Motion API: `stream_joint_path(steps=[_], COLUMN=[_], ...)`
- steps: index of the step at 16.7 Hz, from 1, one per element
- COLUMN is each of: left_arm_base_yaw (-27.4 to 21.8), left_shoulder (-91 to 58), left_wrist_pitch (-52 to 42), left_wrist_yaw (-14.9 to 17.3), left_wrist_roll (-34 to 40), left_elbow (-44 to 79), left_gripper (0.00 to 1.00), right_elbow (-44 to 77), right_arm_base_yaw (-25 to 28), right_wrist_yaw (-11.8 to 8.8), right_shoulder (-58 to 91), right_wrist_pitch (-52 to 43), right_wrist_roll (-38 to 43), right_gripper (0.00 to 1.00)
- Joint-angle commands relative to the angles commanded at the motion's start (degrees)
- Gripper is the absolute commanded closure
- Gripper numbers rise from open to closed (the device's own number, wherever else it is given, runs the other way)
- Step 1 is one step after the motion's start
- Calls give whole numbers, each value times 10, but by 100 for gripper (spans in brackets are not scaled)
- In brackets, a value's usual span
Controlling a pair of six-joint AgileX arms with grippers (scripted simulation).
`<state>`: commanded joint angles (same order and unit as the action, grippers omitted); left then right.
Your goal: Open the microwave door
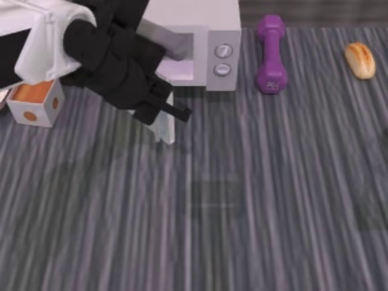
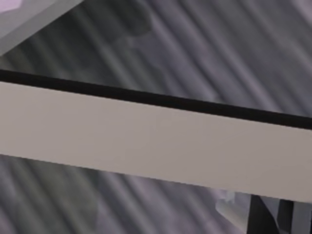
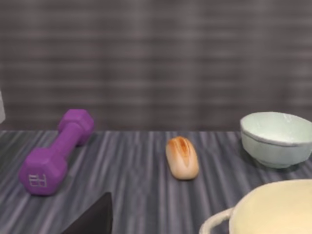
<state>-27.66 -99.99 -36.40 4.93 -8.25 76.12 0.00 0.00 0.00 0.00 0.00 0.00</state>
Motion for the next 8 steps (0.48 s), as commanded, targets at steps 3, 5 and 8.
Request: stream_joint_path(steps=[3, 5, 8], left_arm_base_yaw=[17, 24, 24], left_shoulder=[15, 23, 24], left_wrist_pitch=[-3, -3, -3], left_wrist_yaw=[22, 32, 33], left_wrist_roll=[-43, -61, -62], left_elbow=[-18, -24, -25], left_gripper=[100, 100, 100], right_elbow=[0, 0, 0], right_arm_base_yaw=[0, 0, 0], right_wrist_yaw=[0, 0, 0], right_shoulder=[0, 0, 0], right_wrist_pitch=[0, 0, 0], right_wrist_roll=[0, 0, 0], right_gripper=[0, 0, 0])
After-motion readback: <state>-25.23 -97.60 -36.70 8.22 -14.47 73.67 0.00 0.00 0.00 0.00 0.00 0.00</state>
